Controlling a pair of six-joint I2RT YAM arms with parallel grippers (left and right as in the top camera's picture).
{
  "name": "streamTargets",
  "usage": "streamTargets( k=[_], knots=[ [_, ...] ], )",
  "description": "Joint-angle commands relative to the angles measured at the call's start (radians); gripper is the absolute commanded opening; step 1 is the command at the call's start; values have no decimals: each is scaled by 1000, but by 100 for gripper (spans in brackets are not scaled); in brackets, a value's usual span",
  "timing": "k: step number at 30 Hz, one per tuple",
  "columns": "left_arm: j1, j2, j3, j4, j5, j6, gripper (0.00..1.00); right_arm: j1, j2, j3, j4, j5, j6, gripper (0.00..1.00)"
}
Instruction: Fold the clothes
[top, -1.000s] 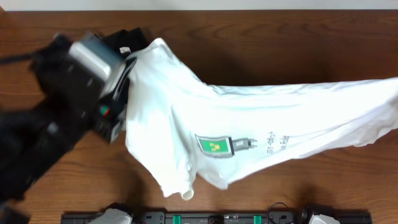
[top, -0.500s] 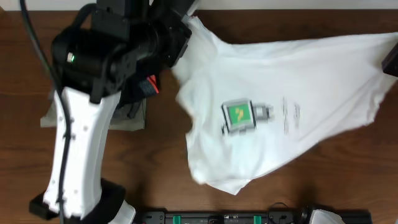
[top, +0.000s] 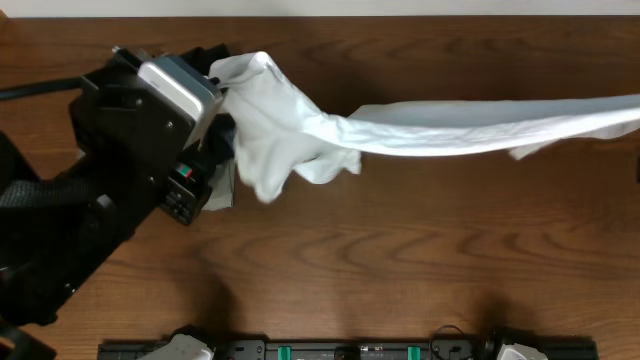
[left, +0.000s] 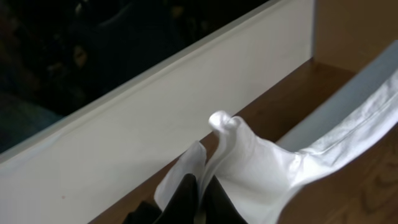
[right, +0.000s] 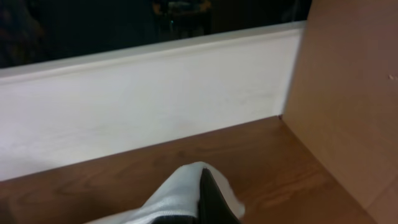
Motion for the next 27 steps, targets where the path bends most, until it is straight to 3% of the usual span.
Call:
streamTargets(
  k=[1,12,18,27],
  knots=[
    [-2,35,-6,5,-72,-1,6,-8,23,6,-6,22,-16,1],
    [-1,183,-6,37,-190,-2,6,-8,168,7,-3,-296,-307,1],
    [-1,243,-6,90,-235,-1,6,-8,285,7,27,-277,-311,1],
    [-1,228,-6,108,-268,10,5,-8,309,7,154,-233,-330,1]
  ],
)
